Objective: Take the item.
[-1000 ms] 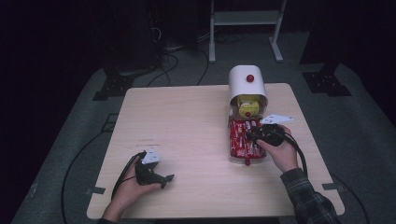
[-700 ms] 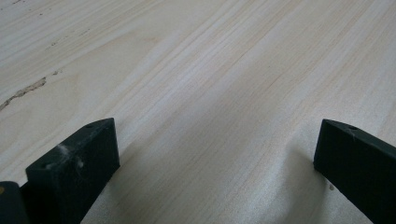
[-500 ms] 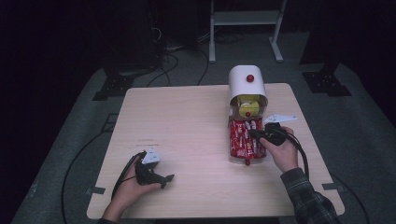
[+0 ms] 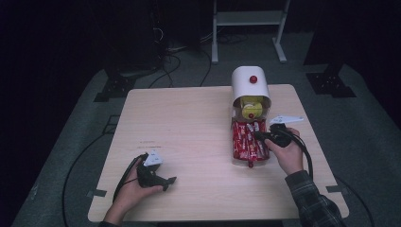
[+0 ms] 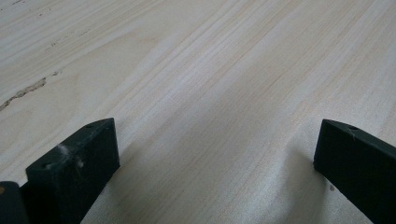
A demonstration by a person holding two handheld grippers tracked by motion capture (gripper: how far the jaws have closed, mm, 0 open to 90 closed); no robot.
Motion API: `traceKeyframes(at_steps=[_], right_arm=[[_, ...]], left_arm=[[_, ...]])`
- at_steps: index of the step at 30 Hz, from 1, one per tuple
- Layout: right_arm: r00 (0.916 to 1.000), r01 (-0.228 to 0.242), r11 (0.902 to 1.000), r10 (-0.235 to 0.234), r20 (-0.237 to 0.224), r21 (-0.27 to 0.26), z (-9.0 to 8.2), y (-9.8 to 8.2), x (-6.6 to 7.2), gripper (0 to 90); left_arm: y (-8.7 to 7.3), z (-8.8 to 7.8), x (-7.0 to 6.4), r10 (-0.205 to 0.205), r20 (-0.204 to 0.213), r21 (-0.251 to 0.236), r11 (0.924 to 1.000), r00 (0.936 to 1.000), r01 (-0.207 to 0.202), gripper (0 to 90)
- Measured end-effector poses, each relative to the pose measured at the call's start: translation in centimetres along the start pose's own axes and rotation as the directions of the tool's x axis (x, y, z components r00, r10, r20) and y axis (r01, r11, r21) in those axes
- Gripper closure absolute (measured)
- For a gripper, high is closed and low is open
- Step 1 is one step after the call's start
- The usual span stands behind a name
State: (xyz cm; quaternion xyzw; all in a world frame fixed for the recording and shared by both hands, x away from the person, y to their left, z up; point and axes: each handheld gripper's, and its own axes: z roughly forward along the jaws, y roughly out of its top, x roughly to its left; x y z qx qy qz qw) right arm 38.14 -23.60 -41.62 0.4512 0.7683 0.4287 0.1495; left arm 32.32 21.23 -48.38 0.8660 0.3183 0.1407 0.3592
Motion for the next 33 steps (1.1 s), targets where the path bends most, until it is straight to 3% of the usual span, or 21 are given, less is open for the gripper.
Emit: traceKeyframes(at_steps=[17, 33], right_arm=[[0.9999, -0.016, 0.9995, 0.016, 0.002, -0.026, -1.6, 0.2, -0.4, 87.8], [0.9999, -0.003, 0.999, 0.003, 0.013, -0.044, -3.3, 0.3, -0.2, 87.8]], left_arm=[[0.0, 0.0, 0.0, 0.0, 0.0, 0.0, 1.0, 1.0, 0.0, 0.0], [0.0, 0.0, 0.0, -0.003, 0.0, -0.003, 1.0, 1.0, 0.003, 0.0]])
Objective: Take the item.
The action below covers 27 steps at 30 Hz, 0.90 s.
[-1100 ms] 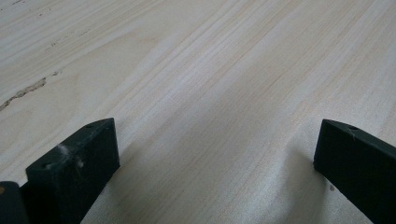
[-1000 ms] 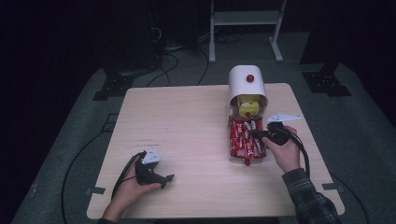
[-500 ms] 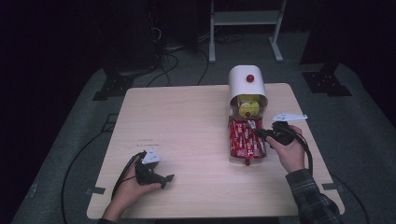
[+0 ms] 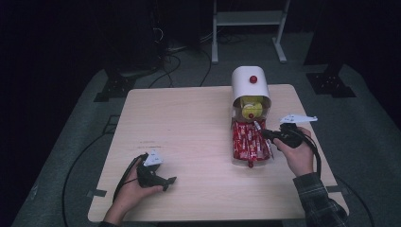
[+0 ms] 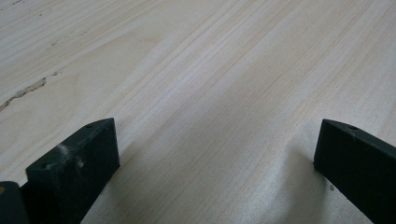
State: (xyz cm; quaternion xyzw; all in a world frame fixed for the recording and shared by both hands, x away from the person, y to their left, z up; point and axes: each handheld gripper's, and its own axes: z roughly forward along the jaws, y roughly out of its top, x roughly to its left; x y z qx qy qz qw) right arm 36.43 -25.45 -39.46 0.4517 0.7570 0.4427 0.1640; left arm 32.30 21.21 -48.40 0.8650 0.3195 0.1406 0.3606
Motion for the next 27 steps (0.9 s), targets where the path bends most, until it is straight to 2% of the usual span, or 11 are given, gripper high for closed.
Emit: traceKeyframes(at_steps=[27], right_arm=[[0.9981, -0.014, 0.9997, 0.015, 0.059, -0.021, -2.4, -0.6, -1.6, 87.8]], left_arm=[[0.0, 0.0, 0.0, 0.003, 0.0, 0.002, 1.0, 1.0, -0.003, 0.0]])
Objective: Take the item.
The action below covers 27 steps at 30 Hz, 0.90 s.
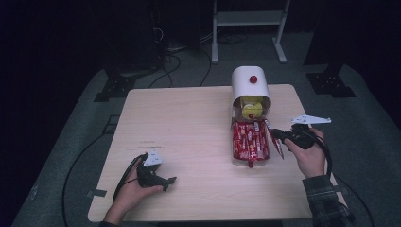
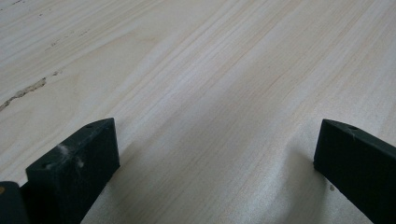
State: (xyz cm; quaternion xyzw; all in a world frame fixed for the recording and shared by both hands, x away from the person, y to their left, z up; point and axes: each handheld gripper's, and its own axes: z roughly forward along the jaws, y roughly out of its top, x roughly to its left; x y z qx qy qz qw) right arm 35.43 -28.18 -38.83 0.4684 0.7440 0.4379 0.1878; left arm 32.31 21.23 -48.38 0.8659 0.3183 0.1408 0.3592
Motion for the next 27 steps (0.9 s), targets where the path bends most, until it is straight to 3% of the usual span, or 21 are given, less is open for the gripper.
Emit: traceKeyframes(at_steps=[15, 27], right_arm=[[0.9983, -0.037, 0.9992, 0.038, 0.045, -0.013, -1.6, -0.6, -2.1, 87.8], [0.996, -0.06, 0.9982, 0.06, 0.066, 0.004, -1.4, -1.4, -3.4, 87.8]], left_arm=[[0.0, 0.0, 0.0, 0.001, 0.0, 0.0, 1.0, 1.0, -0.001, 0.0], [0.0, 0.0, 0.0, 0.0, 0.0, 0.0, 1.0, 1.0, 0.0, 0.0]])
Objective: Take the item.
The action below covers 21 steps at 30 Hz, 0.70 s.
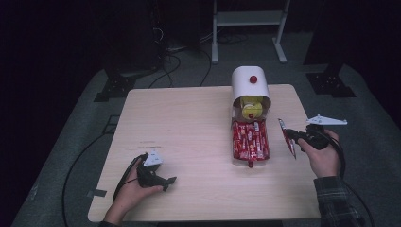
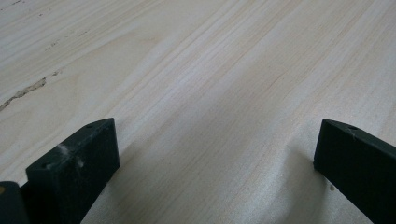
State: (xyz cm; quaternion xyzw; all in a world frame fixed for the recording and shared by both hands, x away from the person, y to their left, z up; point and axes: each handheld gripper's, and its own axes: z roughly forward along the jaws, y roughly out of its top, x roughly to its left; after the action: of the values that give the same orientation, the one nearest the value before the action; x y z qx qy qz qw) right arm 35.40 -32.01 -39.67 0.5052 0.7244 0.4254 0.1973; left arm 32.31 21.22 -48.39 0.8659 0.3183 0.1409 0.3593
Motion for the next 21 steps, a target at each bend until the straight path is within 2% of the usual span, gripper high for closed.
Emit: traceKeyframes(at_steps=[21], right_arm=[[0.9997, -0.011, 0.9973, 0.01, 0.024, 0.072, 2.4, -1.7, -1.0, 87.8]], left_arm=[[0.0, 0.0, 0.0, 0.0, 0.0, 0.001, 1.0, 1.0, 0.0, 0.0]])
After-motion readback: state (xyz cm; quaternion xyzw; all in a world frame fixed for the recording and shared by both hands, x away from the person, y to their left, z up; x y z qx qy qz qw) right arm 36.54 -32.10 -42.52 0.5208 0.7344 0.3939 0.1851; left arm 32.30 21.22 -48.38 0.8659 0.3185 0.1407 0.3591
